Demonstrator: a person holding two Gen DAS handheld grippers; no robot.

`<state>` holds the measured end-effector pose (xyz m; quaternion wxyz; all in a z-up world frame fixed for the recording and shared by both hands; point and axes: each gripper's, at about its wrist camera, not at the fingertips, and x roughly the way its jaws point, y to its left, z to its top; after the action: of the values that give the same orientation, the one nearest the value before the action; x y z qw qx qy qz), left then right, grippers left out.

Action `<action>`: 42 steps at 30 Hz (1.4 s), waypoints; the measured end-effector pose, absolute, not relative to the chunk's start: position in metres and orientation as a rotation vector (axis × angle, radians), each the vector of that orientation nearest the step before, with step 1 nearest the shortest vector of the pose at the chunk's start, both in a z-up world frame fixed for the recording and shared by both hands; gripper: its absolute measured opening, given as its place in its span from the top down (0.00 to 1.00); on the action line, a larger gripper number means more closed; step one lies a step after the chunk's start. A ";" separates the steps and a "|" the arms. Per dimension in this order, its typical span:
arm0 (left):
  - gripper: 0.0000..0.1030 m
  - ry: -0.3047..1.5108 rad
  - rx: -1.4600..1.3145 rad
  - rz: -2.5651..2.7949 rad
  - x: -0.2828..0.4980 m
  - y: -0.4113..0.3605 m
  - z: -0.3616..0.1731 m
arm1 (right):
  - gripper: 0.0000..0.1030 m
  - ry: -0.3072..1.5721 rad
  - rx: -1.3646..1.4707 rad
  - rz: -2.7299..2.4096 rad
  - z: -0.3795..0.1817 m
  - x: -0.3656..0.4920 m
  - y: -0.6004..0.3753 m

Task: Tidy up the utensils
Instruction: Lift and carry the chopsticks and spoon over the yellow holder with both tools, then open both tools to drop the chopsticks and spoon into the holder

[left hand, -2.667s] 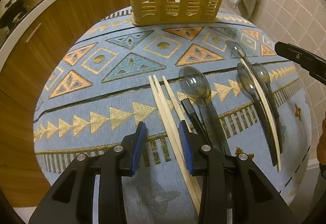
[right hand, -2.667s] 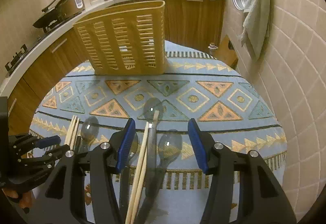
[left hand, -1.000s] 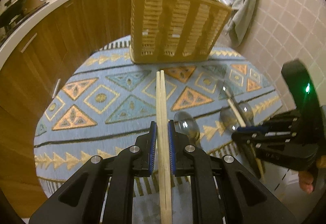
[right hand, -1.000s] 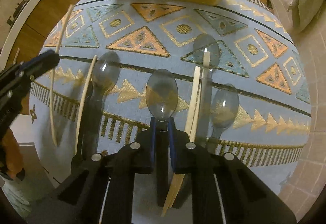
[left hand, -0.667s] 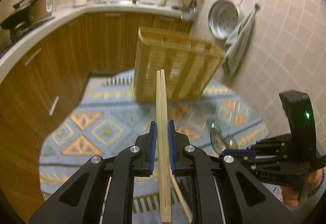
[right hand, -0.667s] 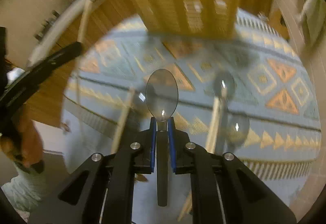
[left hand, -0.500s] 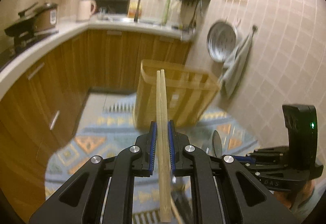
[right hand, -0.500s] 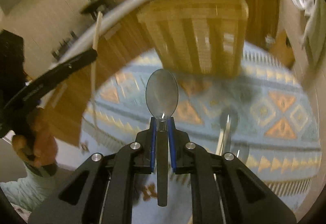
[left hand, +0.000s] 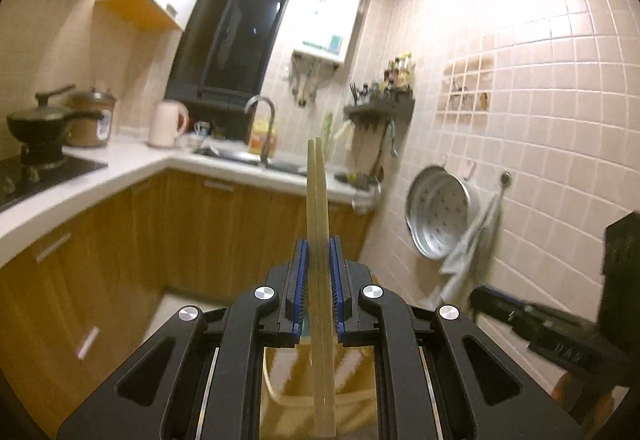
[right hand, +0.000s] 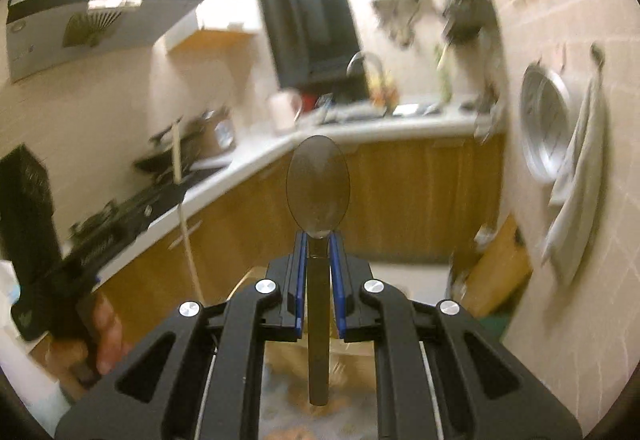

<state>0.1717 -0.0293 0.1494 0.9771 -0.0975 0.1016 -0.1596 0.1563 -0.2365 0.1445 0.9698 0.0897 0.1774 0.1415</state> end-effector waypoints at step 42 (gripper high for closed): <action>0.63 0.254 -0.219 -0.271 0.185 -0.003 0.095 | 0.46 0.311 0.193 0.174 0.080 0.167 -0.263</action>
<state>0.1850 -0.0033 0.0948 0.9768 -0.1087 0.1260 -0.1344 0.1670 -0.2626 0.0797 0.9795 0.0958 0.1545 0.0864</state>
